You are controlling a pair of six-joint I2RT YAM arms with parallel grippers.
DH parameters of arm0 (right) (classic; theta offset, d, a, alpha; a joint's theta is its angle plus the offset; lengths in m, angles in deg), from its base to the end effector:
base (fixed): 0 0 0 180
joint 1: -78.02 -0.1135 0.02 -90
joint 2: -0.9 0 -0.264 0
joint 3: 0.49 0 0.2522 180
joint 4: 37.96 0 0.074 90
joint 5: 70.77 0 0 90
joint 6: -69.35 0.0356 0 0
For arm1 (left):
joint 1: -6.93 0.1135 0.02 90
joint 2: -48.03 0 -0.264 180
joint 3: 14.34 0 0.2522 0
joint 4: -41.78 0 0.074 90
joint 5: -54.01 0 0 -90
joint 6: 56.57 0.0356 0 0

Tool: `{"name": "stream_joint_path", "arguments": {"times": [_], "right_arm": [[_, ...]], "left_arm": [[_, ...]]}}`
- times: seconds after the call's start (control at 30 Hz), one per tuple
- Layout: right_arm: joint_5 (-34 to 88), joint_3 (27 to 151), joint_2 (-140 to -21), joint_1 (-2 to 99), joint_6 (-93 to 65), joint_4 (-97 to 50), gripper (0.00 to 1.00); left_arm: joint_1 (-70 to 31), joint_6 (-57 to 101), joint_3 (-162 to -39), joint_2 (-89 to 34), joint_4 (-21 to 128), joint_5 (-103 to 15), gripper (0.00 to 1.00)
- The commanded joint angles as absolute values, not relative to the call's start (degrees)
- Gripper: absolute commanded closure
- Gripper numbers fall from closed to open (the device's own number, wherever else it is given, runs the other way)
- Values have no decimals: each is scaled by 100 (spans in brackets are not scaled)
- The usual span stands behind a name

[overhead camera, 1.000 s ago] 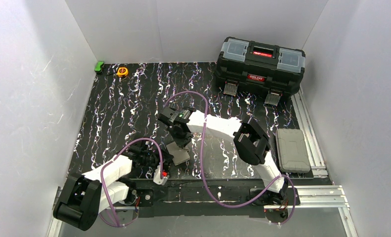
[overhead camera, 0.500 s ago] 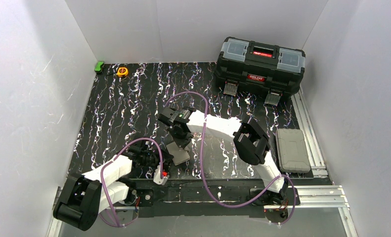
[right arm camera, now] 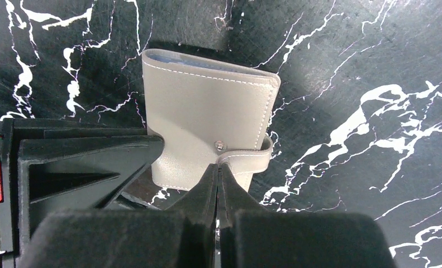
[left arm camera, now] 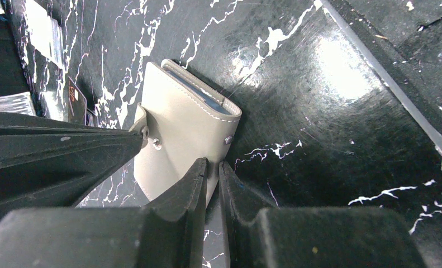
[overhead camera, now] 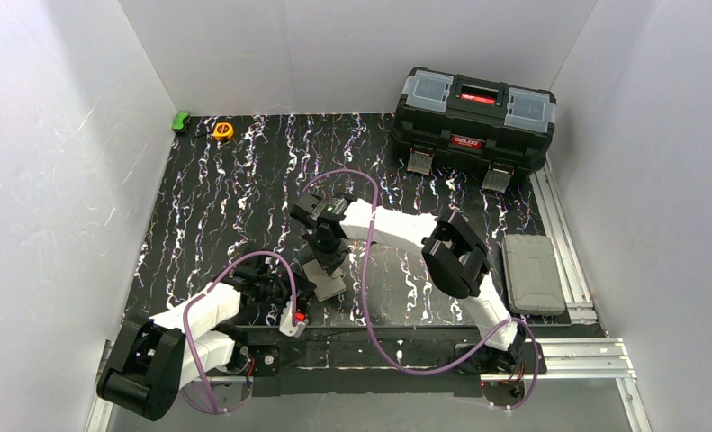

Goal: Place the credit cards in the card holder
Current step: Close the card holder at the center of the board.

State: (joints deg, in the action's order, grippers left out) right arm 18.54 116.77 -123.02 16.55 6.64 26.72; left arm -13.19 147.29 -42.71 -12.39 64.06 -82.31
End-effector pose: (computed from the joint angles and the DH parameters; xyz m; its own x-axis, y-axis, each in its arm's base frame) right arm 0.2167 0.3977 0.1995 -0.8041 -0.5192 -0.2896 -0.5716 0.8091 0.1366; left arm 0.1423 -0.0795 0.1292 0.8880 0.3474 -0.3014 0.4413 -0.4592 0.7709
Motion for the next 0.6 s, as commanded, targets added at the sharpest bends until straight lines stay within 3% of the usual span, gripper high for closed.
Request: {"name": "stream_joint_path", "arguments": {"times": [0.0,0.57], "right_arm": [[2177,11690,-12337,1765,798,2469,99],[2603,11310,-12321,1931,859,2130,99]], "left_arm": [[-1320,14641,-4146,-1263,6638,-8208,90],[-1320,14626,-4146,-1297,6571,-8208,90]]}}
